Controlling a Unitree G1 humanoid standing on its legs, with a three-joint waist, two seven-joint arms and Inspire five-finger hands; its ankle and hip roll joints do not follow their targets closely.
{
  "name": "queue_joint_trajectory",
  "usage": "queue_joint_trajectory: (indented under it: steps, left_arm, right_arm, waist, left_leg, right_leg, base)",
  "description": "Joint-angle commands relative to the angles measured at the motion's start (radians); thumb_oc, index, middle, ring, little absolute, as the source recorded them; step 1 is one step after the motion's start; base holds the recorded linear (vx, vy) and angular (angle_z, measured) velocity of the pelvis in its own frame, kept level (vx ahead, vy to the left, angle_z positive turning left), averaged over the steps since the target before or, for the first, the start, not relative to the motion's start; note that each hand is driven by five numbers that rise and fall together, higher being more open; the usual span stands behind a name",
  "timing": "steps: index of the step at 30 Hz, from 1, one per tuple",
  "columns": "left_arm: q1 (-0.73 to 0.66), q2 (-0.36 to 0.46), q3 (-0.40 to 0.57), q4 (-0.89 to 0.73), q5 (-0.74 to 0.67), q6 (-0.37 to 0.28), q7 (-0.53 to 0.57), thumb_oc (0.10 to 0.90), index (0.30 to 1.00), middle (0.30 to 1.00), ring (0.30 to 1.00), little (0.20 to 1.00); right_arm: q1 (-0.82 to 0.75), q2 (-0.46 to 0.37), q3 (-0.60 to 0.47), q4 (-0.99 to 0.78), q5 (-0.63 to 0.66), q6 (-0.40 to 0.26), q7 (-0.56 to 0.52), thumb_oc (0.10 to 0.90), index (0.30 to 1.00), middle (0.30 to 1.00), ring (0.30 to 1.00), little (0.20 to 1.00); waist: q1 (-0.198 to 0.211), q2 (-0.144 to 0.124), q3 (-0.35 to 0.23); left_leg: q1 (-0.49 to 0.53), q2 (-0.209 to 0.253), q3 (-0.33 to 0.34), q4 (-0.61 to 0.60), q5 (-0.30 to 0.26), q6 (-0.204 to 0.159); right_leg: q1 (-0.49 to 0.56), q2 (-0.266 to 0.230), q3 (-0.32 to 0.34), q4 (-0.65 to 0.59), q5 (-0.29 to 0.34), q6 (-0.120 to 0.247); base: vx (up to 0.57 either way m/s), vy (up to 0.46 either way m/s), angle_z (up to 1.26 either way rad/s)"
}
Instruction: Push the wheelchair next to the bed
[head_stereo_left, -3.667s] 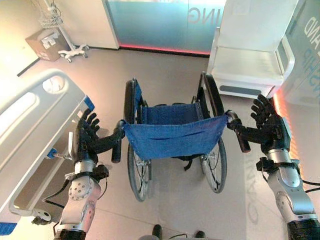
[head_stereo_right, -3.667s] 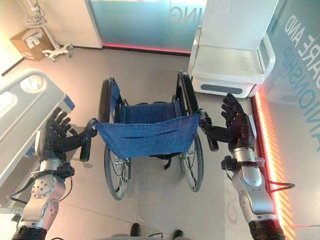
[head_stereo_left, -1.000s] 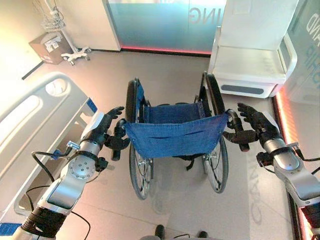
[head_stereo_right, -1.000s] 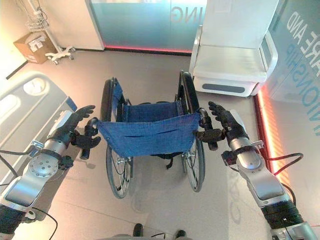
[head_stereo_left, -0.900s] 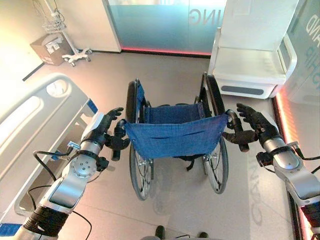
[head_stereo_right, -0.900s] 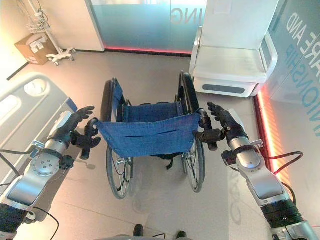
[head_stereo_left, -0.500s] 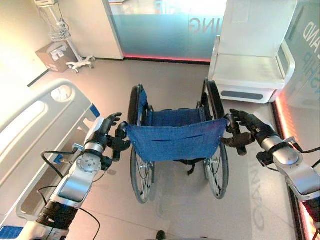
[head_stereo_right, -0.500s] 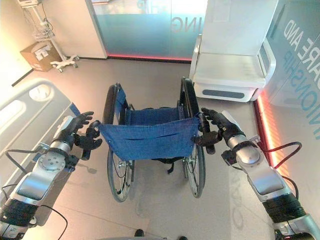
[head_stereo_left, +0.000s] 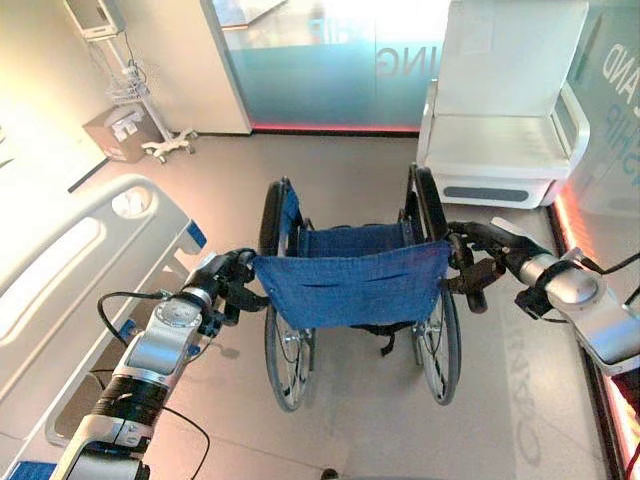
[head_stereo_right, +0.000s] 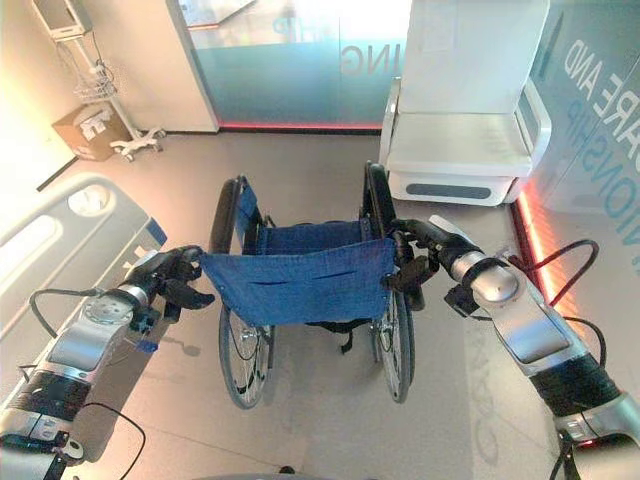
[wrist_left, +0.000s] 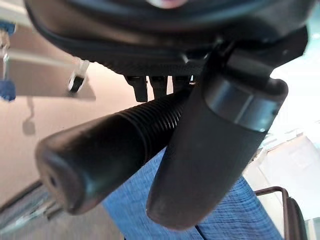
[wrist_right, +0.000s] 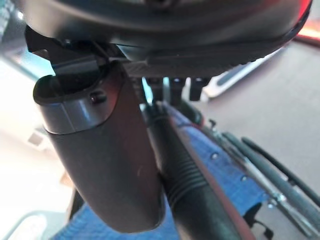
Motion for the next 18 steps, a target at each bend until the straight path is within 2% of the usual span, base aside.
queue_joint_trajectory:
  steps: [1, 5, 9, 13, 14, 15, 16, 18]
  left_arm:
    - [0.236, 0.183, -0.029, 0.346, 0.05, 0.207, -0.08, 0.8, 0.9, 0.9, 0.9, 0.9]
    - [0.193, 0.176, -0.054, 0.396, 0.007, 0.167, -0.082, 0.8, 0.9, 0.9, 0.9, 0.9]
    - [0.167, 0.181, -0.065, 0.407, -0.006, 0.14, -0.057, 0.8, 0.9, 0.9, 0.9, 0.9]
    - [0.154, 0.17, -0.079, 0.392, -0.018, 0.128, -0.009, 0.8, 0.9, 0.9, 0.9, 0.9]
    - [0.156, 0.161, -0.082, 0.381, -0.022, 0.126, 0.004, 0.8, 0.9, 0.9, 0.9, 0.9]
    - [0.157, 0.156, -0.085, 0.376, -0.024, 0.127, 0.013, 0.8, 0.9, 0.9, 0.9, 0.9]
    - [0.162, 0.14, -0.096, 0.362, -0.028, 0.132, 0.035, 0.8, 0.9, 0.9, 0.9, 0.9]
    - [0.168, 0.127, -0.099, 0.352, -0.034, 0.134, 0.05, 0.8, 0.9, 0.9, 0.9, 0.9]
  right_arm:
    - [-0.08, -0.097, 0.029, 0.074, -0.136, 0.036, 0.048, 0.8, 0.9, 0.9, 0.9, 0.9]
    - [-0.103, -0.079, 0.072, 0.141, -0.189, 0.12, 0.108, 0.8, 0.9, 0.9, 0.9, 0.9]
    - [-0.099, -0.048, 0.088, 0.209, -0.228, 0.148, 0.096, 0.8, 0.9, 0.9, 0.9, 0.9]
    - [-0.071, 0.008, 0.061, 0.273, -0.209, 0.211, -0.059, 0.8, 0.9, 0.9, 0.9, 0.9]
    - [-0.059, 0.04, 0.043, 0.289, -0.158, 0.227, -0.159, 0.8, 0.9, 0.9, 0.9, 0.9]
    - [-0.056, 0.052, 0.039, 0.287, -0.156, 0.235, -0.18, 0.8, 0.9, 0.9, 0.9, 0.9]
    - [-0.042, 0.088, 0.027, 0.282, -0.133, 0.242, -0.265, 0.8, 0.9, 0.9, 0.9, 0.9]
    - [-0.028, 0.116, 0.017, 0.277, -0.135, 0.235, -0.318, 0.8, 0.9, 0.9, 0.9, 0.9]
  waist:
    - [0.035, -0.069, 0.015]
    - [0.029, -0.07, 0.01]
    - [0.028, -0.071, 0.012]
    - [0.027, -0.071, 0.017]
    - [0.026, -0.069, 0.019]
    - [0.025, -0.068, 0.021]
    - [0.024, -0.066, 0.024]
    - [0.022, -0.062, 0.027]
  left_leg:
    - [0.004, -0.07, 0.09, 0.02, -0.093, 0.027]
    - [0.004, -0.07, 0.094, 0.021, -0.096, 0.028]
    - [0.005, -0.071, 0.094, 0.022, -0.098, 0.03]
    - [0.007, -0.071, 0.094, 0.024, -0.103, 0.034]
    - [0.007, -0.072, 0.093, 0.025, -0.104, 0.037]
    - [0.007, -0.072, 0.093, 0.026, -0.105, 0.037]
    - [0.005, -0.073, 0.093, 0.028, -0.107, 0.039]
    - [0.005, -0.073, 0.093, 0.03, -0.109, 0.041]
  right_leg:
    - [-0.046, 0.016, 0.038, 0.085, -0.044, 0.033]
    - [-0.048, 0.014, 0.041, 0.085, -0.044, 0.033]
    - [-0.048, 0.014, 0.045, 0.085, -0.044, 0.032]
    - [-0.048, 0.015, 0.053, 0.088, -0.045, 0.03]
    - [-0.05, 0.017, 0.059, 0.091, -0.046, 0.028]
    - [-0.051, 0.017, 0.06, 0.092, -0.046, 0.028]
    - [-0.054, 0.018, 0.066, 0.094, -0.046, 0.028]
    - [-0.057, 0.018, 0.072, 0.096, -0.047, 0.027]
  base:
    - [0.0, 0.0, 0.0]
    - [0.0, 0.0, 0.0]
    - [0.0, 0.0, 0.0]
    - [0.0, 0.0, 0.0]
    - [0.0, 0.0, 0.0]
    - [0.0, 0.031, -0.01]
    - [0.0, 0.0, 0.0]
    - [-0.01, 0.04, 0.0]
